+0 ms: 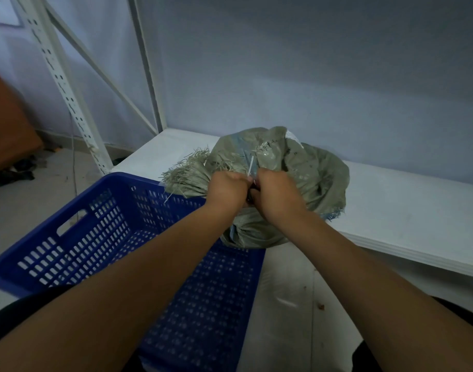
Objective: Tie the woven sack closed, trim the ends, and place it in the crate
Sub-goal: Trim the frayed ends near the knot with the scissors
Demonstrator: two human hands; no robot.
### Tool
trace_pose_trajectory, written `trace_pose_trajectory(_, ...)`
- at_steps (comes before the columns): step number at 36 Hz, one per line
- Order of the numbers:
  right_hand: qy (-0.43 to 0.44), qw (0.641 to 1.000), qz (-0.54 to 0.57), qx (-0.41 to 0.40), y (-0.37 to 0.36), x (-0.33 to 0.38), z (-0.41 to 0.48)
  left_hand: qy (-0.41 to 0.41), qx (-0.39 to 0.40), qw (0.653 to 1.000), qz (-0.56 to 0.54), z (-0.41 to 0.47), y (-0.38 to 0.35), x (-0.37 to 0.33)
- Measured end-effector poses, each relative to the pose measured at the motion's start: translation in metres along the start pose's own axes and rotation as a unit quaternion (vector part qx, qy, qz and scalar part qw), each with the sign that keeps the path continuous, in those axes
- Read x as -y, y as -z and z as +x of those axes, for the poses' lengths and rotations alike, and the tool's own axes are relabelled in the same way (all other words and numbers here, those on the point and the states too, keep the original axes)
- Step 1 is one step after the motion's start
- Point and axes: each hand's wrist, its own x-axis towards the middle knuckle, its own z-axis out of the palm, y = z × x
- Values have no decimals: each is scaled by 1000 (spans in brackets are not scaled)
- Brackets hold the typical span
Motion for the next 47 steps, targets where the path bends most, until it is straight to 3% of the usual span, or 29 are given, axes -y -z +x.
trace_pose_trajectory(6,-24,999,43,-16,2,4,1,-78,-31,996,37,1,2,4)
trace_pose_trajectory(13,-14,995,89,-35,3,5,0,-85,-55,994,31,2,3,3)
trace_pose_trajectory(22,-1,970,131,-204,7,-2,8,-81,-78,994,-11,5,3,-6)
trace_pose_trajectory(26,-91,976,140,-138,14,-11,13,-65,-78,994,-27,7,-8,-16)
trace_pose_trajectory(30,-222,913,328,-94,21,-23,18,-48,-41,998,-20,10,-36,-27)
trace_pose_trajectory(37,-333,800,492,-83,55,-67,5,-37,4,999,-6,10,-96,-27)
trace_pose_trajectory(47,-384,790,463,-116,62,-160,-8,-29,73,996,45,15,-195,0)
